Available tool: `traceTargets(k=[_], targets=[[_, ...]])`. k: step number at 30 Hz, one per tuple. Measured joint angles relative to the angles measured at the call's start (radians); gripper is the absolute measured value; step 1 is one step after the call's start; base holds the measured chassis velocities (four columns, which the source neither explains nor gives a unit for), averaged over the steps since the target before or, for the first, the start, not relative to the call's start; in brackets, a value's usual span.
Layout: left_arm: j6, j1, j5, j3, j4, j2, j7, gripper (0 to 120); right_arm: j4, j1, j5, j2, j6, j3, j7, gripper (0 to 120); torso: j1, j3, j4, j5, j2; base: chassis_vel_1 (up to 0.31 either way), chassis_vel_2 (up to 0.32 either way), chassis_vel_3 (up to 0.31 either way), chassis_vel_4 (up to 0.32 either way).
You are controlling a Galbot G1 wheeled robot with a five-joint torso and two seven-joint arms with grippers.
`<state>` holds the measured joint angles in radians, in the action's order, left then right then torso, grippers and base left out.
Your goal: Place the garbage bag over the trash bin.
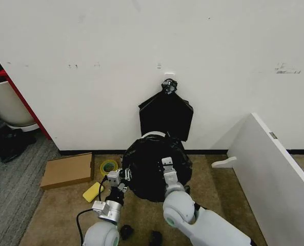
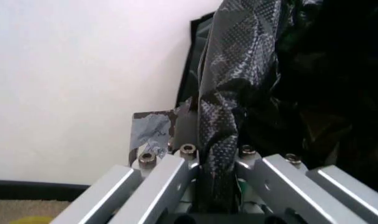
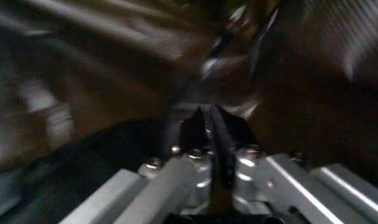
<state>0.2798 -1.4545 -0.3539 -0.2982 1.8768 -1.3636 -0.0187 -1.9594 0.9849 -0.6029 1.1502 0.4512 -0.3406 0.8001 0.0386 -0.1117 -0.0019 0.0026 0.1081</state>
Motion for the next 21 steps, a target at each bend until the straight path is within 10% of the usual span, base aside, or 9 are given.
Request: traceTargets(k=[6,15,21], targets=[[-0.014,0.014,-0.024,-0.012,-0.002,0.007,-0.013,1,-0.113,0.072,-0.028,-0.034,-0.054,0.017,-0.093,23,0.000,0.000,0.0001,0.0000,0.000,0.000,0.000,0.000,0.000],[-0.149,0.052,-0.258,-0.026,-0.012,0.030,-0.061,1,-0.319,0.264,0.028,-0.107,-0.426,0.151,-0.439,63,0.000,0.000,-0.0001,0.0000,0.000,0.000,0.000,0.000,0.000],[-0.030,0.055,-0.360,-0.040,-0.128,0.070,0.167,1,-0.416,0.314,-0.013,-0.121,-0.576,0.272,-0.507,86,0.000,0.000,-0.0001,-0.0003,0.000,0.000,0.000,0.000,0.000]])
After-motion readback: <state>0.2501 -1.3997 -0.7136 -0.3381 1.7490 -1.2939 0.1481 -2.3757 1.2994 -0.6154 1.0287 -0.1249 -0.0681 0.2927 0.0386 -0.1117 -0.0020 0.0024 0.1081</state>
